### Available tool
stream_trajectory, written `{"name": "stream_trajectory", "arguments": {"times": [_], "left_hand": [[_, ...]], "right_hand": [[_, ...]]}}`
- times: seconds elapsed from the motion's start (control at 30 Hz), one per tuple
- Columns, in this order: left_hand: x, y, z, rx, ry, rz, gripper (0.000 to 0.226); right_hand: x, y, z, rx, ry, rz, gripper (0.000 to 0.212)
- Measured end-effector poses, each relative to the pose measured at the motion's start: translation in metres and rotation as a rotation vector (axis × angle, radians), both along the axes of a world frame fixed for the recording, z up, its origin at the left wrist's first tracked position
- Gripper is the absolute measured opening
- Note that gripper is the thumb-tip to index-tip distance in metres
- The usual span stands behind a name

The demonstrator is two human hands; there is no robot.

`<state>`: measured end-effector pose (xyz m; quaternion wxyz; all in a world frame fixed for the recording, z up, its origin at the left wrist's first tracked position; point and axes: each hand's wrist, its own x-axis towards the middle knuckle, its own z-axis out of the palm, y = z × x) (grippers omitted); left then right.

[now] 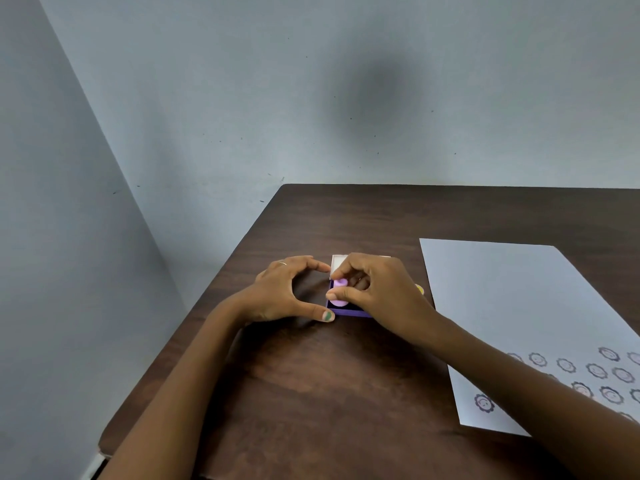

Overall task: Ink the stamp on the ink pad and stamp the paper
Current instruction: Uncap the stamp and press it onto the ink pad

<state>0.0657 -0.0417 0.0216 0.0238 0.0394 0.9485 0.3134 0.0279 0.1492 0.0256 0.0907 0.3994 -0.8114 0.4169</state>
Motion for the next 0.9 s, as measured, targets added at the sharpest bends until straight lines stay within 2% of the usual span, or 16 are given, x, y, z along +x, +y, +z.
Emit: {"name": "stream_trajectory", "arguments": {"times": [0.23, 0.5, 0.73, 0.9], "left_hand": [[-0.001, 0.0, 0.0, -0.008, -0.004, 0.006, 0.072], [0.0, 0.0, -0.001, -0.017, 0.014, 0.007, 0.072], [0.002, 0.001, 0.0, -0.006, 0.009, 0.023, 0.072], [0.0, -0.001, -0.001, -0.08, 0.013, 0.019, 0.069]], "right_hand": [[0.005, 0.002, -0.005, 0.035, 0.121, -0.013, 0.021], [0.01, 0.023, -0.011, 0.224, 0.416, -0.069, 0.032], [0.018, 0.014, -0.006, 0.254, 0.383, -0.03, 0.043], [0.029, 0.014, -0.021, 0.381, 0.367, 0.097, 0.045]]}}
